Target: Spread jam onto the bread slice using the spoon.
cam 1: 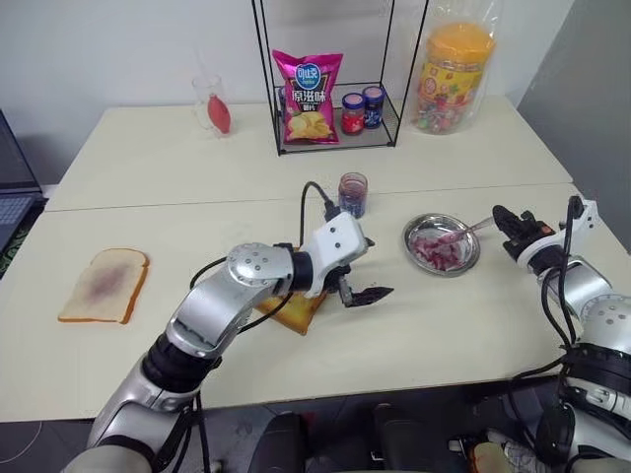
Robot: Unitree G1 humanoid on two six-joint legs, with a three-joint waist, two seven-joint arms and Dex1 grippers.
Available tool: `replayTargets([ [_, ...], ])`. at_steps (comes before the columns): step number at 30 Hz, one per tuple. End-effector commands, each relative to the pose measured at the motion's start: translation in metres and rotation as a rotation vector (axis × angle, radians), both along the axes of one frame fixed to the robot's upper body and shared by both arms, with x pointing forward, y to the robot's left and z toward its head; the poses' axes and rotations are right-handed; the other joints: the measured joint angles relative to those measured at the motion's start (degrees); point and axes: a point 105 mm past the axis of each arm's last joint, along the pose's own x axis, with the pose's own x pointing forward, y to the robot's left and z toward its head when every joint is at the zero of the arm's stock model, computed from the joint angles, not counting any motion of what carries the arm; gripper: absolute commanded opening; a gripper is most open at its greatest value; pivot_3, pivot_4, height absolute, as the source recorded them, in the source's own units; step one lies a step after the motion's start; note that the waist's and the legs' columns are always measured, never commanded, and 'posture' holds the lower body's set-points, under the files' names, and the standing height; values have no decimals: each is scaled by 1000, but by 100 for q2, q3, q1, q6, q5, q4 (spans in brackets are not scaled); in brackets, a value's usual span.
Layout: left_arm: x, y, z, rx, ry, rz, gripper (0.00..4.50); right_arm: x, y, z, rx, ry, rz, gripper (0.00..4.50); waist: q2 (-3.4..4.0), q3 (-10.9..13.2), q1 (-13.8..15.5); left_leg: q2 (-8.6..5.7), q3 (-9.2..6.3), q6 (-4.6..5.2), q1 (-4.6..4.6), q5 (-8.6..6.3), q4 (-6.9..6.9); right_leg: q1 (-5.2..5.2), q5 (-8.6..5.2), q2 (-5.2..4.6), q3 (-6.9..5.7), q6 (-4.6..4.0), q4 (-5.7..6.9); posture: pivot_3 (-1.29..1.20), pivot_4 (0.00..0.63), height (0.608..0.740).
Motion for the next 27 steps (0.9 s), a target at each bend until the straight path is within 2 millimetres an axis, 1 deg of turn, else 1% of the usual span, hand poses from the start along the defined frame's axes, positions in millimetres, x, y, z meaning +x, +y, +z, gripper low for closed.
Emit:
replayTargets([
  [1,5,-10,8,-6,-35,11,4500,5,-13,2,-10,-14,-28,26,0,0,2,-2,2,0,0,0,2,0,2,0,1,3,-2,0,150,740],
  [5,6,-15,12,-21,-40,7,4500,7,-21,0,-15,-9,-37,26,0,0,1,-2,17,0,3,0,1,-2,7,-1,20,10,-1,0,150,740],
  [9,6,-18,17,-31,-55,-3,4500,6,-21,-7,-42,25,-20,26,0,0,7,-2,18,0,4,0,4,0,9,-1,21,13,-1,0,150,740],
  [10,6,-17,17,-31,-55,-3,4500,5,-22,-7,-44,24,-19,471,0,0,7,-2,20,0,6,0,4,0,9,-1,24,14,-1,0,150,740],
  [11,7,-17,18,-32,-57,-1,4500,5,-22,-6,-55,22,-16,591,0,0,7,-2,21,0,6,0,4,0,9,-1,26,14,0,0,150,740],
  [15,8,-17,20,-38,-66,2,4500,2,-24,-6,-123,23,1,1496,0,0,5,-2,24,0,7,0,3,-1,9,-1,30,14,1,0,150,740],
  [16,8,-17,20,-39,-69,0,4500,1,-22,-5,-144,18,16,1786,0,0,5,-2,25,0,7,0,3,-1,9,-1,30,14,1,0,150,740],
  [17,8,-17,20,-38,-73,-2,4500,-1,-20,-5,-178,16,35,1947,0,0,5,-3,26,0,7,0,3,-1,10,-1,31,14,0,0,150,740],
  [19,9,-18,20,-34,-81,-2,4500,-2,-17,-6,-232,16,53,2453,0,0,7,-3,26,0,7,0,4,-1,10,-1,32,15,0,0,150,740],
  [23,11,-18,20,-38,-89,3,4500,-7,-11,-9,-464,9,109,3261,0,0,7,-4,27,0,9,0,4,-1,10,-1,34,16,1,0,150,740],
  [24,12,-18,20,-39,-91,3,4500,-8,-10,-9,-502,4,121,3524,0,0,7,-3,28,0,10,0,4,-1,11,-1,35,17,1,0,150,740],
  [27,12,-18,21,-40,-94,4,4500,-9,-6,-5,-559,-42,147,4280,0,0,2,-4,33,0,13,0,5,0,13,-1,40,21,2,0,150,740],
])
